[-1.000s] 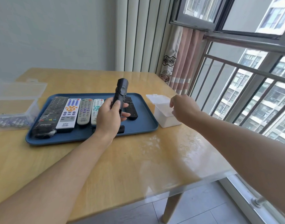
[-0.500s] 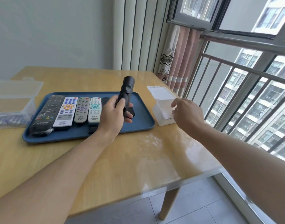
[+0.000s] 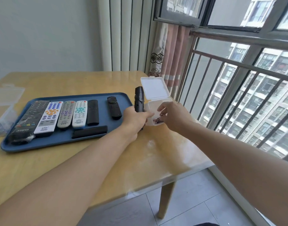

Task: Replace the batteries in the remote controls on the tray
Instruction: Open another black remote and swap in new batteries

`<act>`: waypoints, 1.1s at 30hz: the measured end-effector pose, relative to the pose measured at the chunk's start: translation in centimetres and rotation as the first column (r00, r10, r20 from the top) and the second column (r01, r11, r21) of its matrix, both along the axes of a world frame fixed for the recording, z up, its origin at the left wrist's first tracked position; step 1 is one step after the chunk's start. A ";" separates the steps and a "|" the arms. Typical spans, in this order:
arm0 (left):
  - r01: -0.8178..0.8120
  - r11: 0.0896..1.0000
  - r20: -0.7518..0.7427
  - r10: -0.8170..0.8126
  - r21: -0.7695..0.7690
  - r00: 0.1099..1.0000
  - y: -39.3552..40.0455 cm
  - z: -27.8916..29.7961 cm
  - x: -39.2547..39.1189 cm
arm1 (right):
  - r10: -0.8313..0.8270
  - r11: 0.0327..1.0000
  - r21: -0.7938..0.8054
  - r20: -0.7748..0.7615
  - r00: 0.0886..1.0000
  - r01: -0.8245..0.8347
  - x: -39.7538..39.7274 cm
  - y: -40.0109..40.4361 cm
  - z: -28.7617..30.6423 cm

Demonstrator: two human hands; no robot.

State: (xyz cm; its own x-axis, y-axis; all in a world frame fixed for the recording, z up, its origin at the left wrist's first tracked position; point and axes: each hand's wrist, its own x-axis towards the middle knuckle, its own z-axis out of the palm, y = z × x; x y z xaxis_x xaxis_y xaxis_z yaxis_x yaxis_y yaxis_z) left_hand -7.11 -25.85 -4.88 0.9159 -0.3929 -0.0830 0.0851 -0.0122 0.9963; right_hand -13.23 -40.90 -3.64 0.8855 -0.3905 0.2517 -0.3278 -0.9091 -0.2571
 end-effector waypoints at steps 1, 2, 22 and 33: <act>-0.020 1.000 -0.008 0.020 -0.009 1.000 -0.2 0.1 0.1 | 0.012 0.998 0.056 -0.005 1.000 -0.012 0.1 -0.3 0.3; -0.029 0.999 -0.008 0.029 -0.026 1.000 -0.3 0.2 0.2 | 0.030 0.993 0.110 0.003 1.000 -0.030 0.2 -0.6 0.7; -0.001 0.998 0.089 -0.004 0.057 0.996 -1.6 0.2 1.8 | 0.217 0.707 -0.481 -0.551 0.806 -0.519 3.2 0.3 4.8; -0.104 0.947 -0.158 0.057 -0.304 0.986 4.3 2.3 3.0 | 0.138 0.852 -0.357 -0.551 0.823 -0.382 6.2 -0.8 4.7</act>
